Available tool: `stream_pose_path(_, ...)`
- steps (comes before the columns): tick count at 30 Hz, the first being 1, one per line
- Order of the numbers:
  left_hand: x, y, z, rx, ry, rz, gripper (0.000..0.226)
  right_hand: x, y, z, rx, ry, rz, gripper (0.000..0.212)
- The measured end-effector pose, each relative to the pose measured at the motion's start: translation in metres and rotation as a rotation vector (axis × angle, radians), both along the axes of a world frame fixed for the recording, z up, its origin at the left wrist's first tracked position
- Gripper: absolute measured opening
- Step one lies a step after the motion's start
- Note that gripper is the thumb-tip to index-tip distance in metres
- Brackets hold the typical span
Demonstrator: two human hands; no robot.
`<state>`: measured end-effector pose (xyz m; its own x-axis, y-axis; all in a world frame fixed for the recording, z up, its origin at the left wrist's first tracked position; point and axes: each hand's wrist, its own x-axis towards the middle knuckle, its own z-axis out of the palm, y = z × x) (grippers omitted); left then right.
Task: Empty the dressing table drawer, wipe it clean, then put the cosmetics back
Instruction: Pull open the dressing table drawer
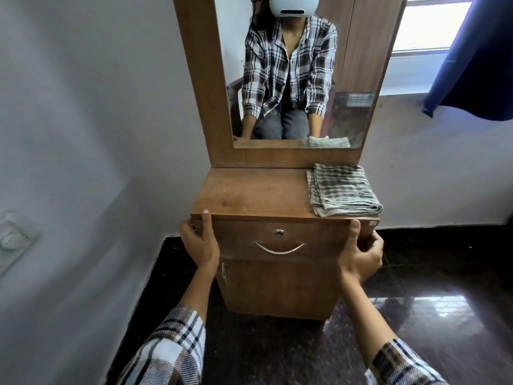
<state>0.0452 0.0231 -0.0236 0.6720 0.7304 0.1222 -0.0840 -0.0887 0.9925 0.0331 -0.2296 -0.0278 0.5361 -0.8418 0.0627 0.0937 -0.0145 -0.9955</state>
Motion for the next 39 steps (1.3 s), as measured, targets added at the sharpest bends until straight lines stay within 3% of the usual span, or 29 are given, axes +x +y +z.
stream_pose_path(6, -0.026, 0.002, 0.005, 0.068, 0.039, -0.013, 0.029, -0.018, -0.004, 0.004, 0.025, 0.064, -0.04, 0.055)
stream_pose_path(12, -0.058, 0.004, 0.011, 0.119, 0.09, -0.048, 0.039, -0.05, -0.006, 0.007, 0.003, 0.106, -0.02, 0.07)
stream_pose_path(18, -0.09, 0.013, 0.006, 0.134, 0.118, -0.085, 0.042, -0.085, -0.012, 0.012, 0.015, 0.168, 0.022, 0.051)
stream_pose_path(39, -0.18, 0.021, 0.009, -0.002, 0.212, -0.163, 0.044, -0.183, -0.023, 0.021, 0.023, 0.235, 0.179, 0.049)
